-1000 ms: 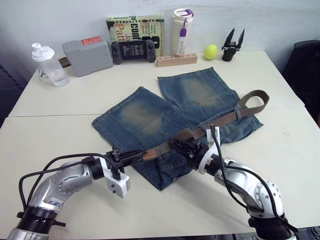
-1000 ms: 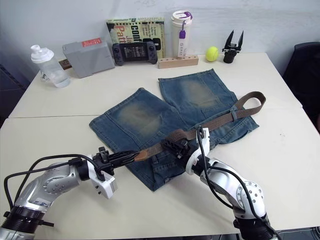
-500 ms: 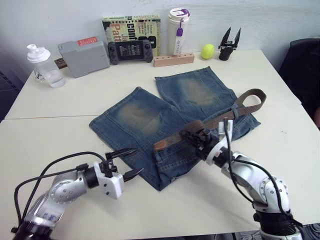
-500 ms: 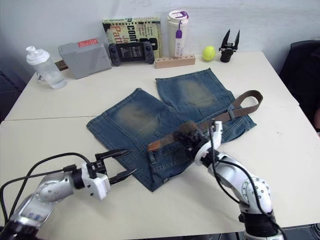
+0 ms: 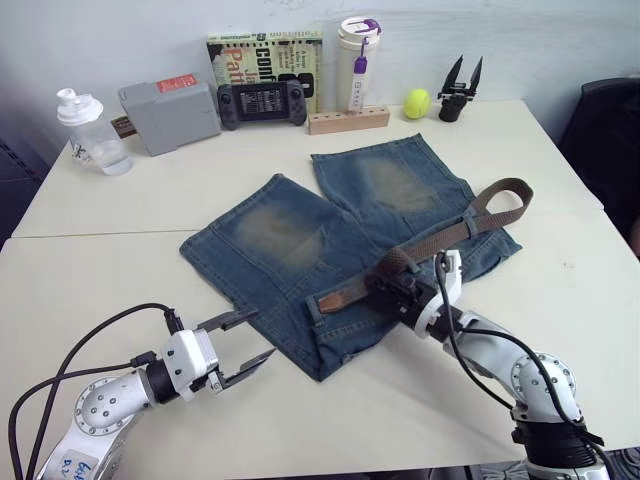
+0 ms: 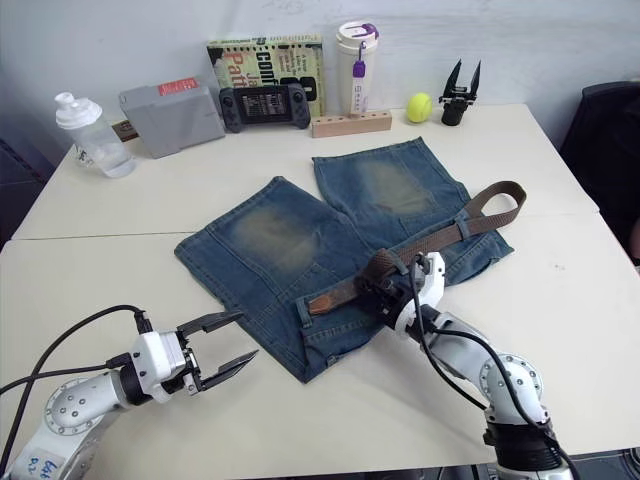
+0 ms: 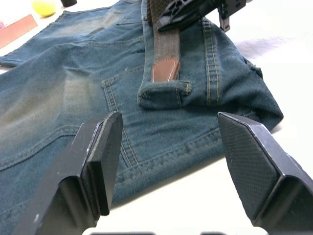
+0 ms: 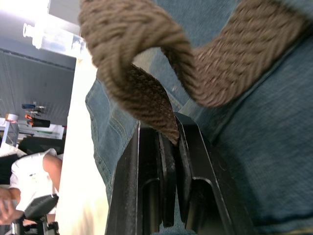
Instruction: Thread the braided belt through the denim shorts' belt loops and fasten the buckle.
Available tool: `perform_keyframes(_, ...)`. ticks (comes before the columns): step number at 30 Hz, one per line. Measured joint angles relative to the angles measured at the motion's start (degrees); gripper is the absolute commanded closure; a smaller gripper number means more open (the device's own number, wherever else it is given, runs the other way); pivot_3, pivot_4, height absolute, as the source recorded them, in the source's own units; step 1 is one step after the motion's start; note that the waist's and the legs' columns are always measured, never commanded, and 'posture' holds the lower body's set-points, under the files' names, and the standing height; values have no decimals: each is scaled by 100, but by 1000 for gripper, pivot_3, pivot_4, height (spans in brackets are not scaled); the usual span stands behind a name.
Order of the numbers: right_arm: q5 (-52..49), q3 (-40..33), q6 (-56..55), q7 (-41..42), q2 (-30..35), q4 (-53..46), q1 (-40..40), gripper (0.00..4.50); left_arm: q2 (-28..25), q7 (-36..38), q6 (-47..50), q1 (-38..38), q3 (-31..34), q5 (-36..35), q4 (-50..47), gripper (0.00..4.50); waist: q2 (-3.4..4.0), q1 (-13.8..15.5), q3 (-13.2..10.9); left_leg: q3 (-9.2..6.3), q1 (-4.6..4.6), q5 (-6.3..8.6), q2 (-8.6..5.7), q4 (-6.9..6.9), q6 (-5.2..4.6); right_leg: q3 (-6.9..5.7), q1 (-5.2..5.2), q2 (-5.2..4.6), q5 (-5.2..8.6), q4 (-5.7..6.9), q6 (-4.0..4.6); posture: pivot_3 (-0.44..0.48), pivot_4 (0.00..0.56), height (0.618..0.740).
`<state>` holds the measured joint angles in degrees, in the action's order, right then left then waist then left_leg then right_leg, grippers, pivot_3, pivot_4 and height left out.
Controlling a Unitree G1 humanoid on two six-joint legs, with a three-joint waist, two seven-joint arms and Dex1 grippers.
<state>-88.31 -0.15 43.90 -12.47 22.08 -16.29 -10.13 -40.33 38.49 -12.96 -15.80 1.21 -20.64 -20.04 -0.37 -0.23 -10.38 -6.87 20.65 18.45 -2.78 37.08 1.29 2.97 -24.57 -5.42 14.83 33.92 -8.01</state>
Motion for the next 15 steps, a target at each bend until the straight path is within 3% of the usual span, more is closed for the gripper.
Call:
perform_keyframes(9,842,398,334,94,-262,-180,-314,4500,139,177,-12,147,56,267,11,1090,0,6,0,4,0,0,-1,1,1,-3,0,-1,1,0,2,0,150,716)
perform_keyframes(15,891,601,670,12,-720,-118,-418,4500,144,-28,-1653,771,37,1959,822,1090,1,2,2,31,-2,0,-10,-2,3,-2,-3,2,1,1,3,0,150,716)
